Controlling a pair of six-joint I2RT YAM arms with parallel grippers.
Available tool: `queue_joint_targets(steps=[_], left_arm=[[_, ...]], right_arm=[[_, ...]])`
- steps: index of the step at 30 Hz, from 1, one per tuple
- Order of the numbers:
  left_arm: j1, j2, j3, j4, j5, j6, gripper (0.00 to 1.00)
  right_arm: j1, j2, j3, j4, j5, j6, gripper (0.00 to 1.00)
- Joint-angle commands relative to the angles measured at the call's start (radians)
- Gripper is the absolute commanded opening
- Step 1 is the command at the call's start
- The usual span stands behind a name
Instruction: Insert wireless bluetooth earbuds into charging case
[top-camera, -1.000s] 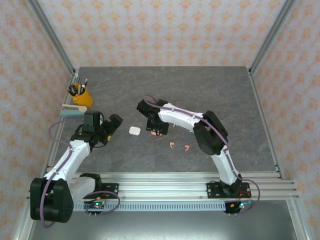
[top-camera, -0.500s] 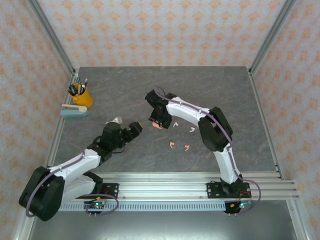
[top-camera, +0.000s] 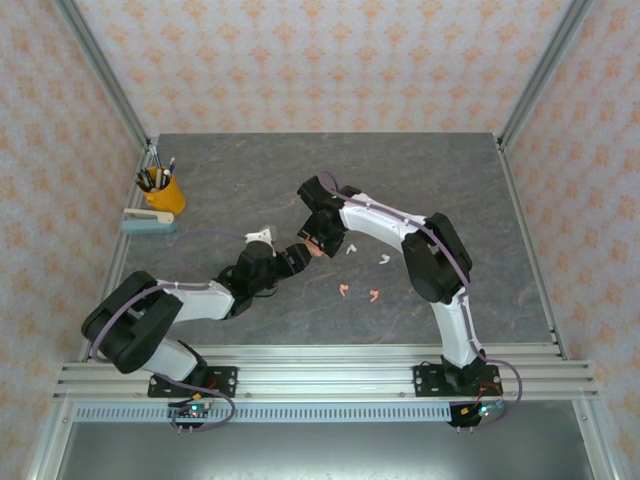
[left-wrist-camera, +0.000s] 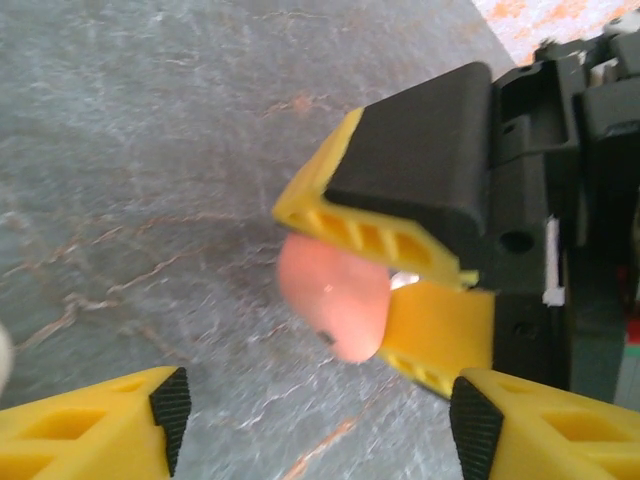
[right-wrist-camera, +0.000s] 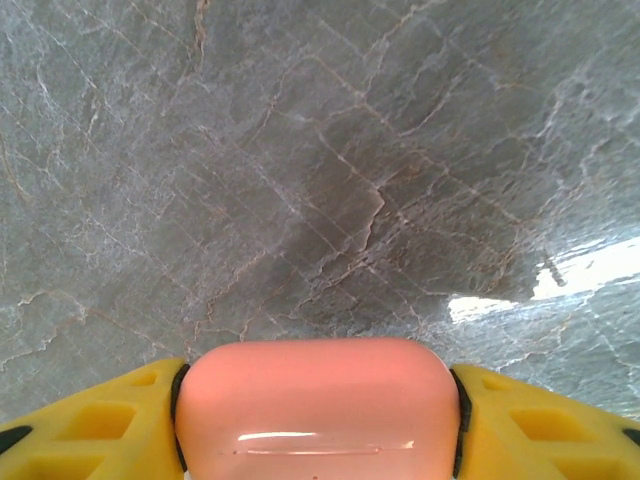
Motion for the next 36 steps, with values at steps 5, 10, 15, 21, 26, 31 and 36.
queue_joint_targets(steps=[5,10,15,21,26,31,36], left_arm=[[-0.019,0.108,0.051,0.167,-0.031,0.011,0.62],[-0.022,0.141,0.064,0.197,-0.037,0.008,0.57],[-0.022,0.168,0.084,0.204,-0.036,0.014,0.54],[-0.022,0.209,0.107,0.227,-0.029,0.01,0.53],[-0.023,0.23,0.117,0.249,-0.028,0.003,0.51],[-0.023,0.235,0.122,0.256,-0.034,0.002,0.47],[-0.023,0.237,0.125,0.257,-0.043,0.006,0.43]], right_arm=[[-0.013,-0.046,-0.023,0.03,-0.031,0.034,0.58],[-0.02,-0.055,-0.044,0.046,-0.049,0.041,0.58],[-0.025,-0.068,-0.077,0.081,-0.076,0.055,0.58],[-0.025,-0.082,-0.099,0.104,-0.094,0.064,0.58],[-0.025,-0.086,-0.11,0.128,-0.113,0.076,0.58],[-0.025,-0.09,-0.117,0.142,-0.123,0.089,0.58],[-0.025,-0.092,-0.121,0.143,-0.126,0.09,0.58]])
